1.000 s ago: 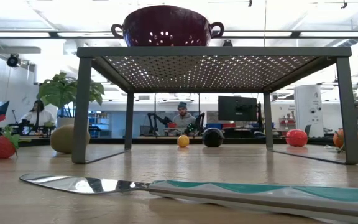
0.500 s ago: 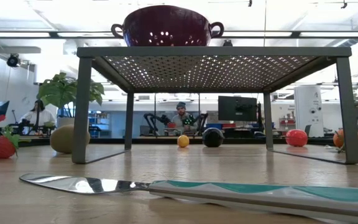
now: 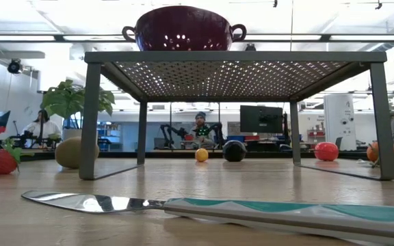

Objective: Pick & Place Fruit
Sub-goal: Put the strawberry into the purple strainer bowl

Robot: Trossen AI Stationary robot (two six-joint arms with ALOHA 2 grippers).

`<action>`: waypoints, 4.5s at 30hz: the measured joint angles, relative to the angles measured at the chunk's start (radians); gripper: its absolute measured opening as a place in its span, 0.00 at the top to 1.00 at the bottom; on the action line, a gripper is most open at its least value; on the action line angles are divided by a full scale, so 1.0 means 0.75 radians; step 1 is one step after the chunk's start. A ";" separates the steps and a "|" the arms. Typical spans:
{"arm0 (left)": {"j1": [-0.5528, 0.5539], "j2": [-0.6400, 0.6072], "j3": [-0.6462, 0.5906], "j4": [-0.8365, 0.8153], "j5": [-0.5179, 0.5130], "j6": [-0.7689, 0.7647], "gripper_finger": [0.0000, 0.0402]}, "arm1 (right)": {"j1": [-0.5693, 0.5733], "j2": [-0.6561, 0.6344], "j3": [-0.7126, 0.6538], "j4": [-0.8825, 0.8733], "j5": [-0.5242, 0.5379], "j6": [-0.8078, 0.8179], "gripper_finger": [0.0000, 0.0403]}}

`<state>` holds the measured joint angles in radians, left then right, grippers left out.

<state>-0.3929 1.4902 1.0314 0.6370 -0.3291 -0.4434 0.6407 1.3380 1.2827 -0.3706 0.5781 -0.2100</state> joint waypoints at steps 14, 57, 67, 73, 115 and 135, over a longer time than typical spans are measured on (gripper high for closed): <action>0.091 0.008 0.021 0.061 0.176 -0.069 0.31 | -0.001 0.000 -0.006 0.001 -0.003 -0.012 0.66; 0.145 0.175 0.211 0.006 0.307 0.037 0.31 | -0.100 0.001 0.005 0.081 -0.003 -0.074 0.66; 0.148 0.175 0.232 0.002 0.333 0.047 0.31 | -0.123 0.000 0.006 0.084 -0.003 -0.074 0.65; 0.150 0.175 0.238 0.000 0.332 0.063 0.32 | -0.123 0.000 0.008 0.083 -0.002 -0.074 0.66; 0.177 0.136 0.242 -0.025 0.346 0.075 0.59 | -0.124 -0.043 0.002 -0.122 0.046 0.100 0.38; 0.275 -0.023 0.472 -1.409 0.074 0.060 0.59 | -0.123 -0.264 0.004 -0.846 0.038 0.732 0.38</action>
<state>-0.1867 1.4729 1.3851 -0.4197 -0.2739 -0.3987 0.5484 1.1397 1.2854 -1.0052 0.6065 0.3392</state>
